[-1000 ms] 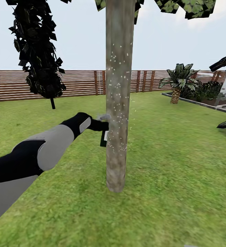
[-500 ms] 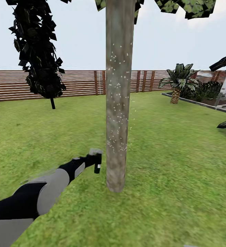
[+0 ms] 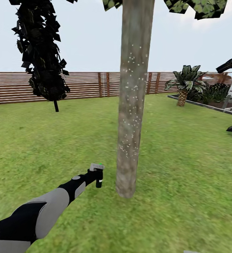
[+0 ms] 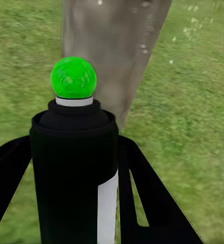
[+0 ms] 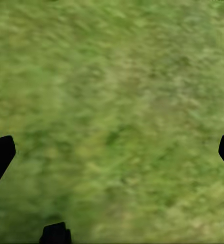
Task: In the garden, pick up the pesticide atomizer on the floor and spray pesticide onto both trees until each tree trunk is fully covered.
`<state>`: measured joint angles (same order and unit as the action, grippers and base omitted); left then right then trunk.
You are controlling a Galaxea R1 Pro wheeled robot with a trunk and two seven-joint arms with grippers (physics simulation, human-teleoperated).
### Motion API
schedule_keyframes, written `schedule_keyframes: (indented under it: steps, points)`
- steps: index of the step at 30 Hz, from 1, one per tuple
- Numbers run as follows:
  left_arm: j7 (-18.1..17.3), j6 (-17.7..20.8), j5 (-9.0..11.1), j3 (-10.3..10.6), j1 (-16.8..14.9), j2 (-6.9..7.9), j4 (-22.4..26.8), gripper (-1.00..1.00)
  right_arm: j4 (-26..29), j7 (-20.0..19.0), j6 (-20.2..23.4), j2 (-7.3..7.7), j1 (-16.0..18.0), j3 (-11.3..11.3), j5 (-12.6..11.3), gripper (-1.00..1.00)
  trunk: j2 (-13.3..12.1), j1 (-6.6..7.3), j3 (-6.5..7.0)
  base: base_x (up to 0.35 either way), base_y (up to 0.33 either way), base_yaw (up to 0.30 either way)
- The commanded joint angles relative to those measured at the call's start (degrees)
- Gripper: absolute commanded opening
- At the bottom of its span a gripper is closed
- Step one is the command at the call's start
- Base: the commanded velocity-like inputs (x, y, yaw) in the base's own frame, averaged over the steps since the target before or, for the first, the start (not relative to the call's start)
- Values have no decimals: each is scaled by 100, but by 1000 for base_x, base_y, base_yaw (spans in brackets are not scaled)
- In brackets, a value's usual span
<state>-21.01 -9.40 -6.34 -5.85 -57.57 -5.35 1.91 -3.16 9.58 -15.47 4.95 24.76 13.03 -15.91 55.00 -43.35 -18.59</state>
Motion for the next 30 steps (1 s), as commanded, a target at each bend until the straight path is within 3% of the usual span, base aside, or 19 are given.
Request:
schedule_keyframes:
  steps: [1, 7, 20, 30]
  points:
    - [0, 0, 2, -4, 0, 1, 2, -100, 0, 0, 0, -1, 1, -1, 0, 100, 0, 0, 0, 153, 350, 0]
    - [0, 0, 1, -3, 1, -1, 3, -100, 0, 0, 0, -52, -3, 4, 0, 100, 0, 0, 0, 166, 350, -99]
    - [0, 3, 1, -3, 0, -1, 3, -100, 0, 0, 0, -91, -6, 2, 1, 100, 0, 0, 0, 151, 350, -285]
    - [0, 8, 1, -3, 0, -1, 3, -100, 0, 0, 0, -91, -6, 0, 0, 100, 0, 0, 0, 13, 350, -276]
